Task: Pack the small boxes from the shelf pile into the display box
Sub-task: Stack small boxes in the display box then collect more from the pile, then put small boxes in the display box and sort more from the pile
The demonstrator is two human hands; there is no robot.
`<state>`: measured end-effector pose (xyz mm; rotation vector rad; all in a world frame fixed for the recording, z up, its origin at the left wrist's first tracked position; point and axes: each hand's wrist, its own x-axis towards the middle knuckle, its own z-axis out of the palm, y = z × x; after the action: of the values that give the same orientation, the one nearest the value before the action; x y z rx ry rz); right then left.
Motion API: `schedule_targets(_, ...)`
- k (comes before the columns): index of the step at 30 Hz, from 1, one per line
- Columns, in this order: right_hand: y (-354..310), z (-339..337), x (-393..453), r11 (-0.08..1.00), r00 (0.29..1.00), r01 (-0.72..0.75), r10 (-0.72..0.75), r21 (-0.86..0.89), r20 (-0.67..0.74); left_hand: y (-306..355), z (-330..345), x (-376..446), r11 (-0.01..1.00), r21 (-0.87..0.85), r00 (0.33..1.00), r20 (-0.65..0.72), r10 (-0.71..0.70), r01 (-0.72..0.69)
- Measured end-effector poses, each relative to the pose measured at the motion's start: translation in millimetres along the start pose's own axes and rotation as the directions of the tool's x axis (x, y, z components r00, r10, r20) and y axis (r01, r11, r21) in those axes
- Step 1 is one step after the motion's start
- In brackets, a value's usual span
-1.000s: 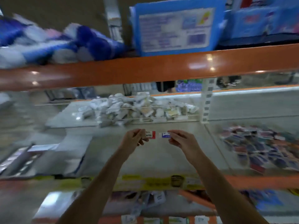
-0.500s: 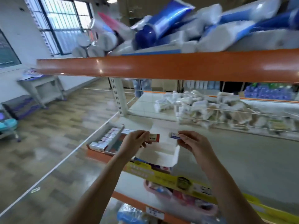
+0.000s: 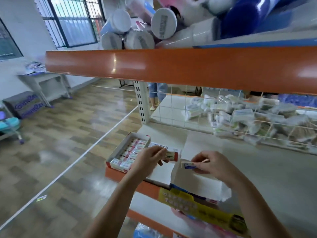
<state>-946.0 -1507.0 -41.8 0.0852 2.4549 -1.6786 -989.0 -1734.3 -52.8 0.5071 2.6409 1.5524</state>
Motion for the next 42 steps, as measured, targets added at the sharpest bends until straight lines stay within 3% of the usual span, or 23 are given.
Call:
schedule_targets(6, 3.5, 15.3, 9.6, 0.971, 0.991, -0.071, 0.095, -0.230, 0.097, -6.8, 0.9, 23.8, 1.000, 0.015, 0.996, 0.082, 0.024, -0.025)
schedule_targets(10, 8.8, 21.6, 8.9, 0.932, 0.979, -0.151, 0.186, -0.330, 0.079, -12.5, 3.3, 31.9, 0.999, -0.025, 0.987, 0.158, 0.034, -0.031)
schedule_targets(21, 11.2, 47.7, -8.2, 0.911, 0.956, -0.286, 0.293, -0.297, -0.021, -31.3, -1.9, 33.3, 0.990, -0.141, 0.953, 0.300, 0.042, 0.001)
schedule_targets(42, 9.1, 53.1, -14.1, 0.897, 0.951, -0.254, 0.299, -0.362, 0.073, -34.4, -25.2, 31.0, 0.982, -0.171, 0.967, 0.252, -0.033, 0.078)
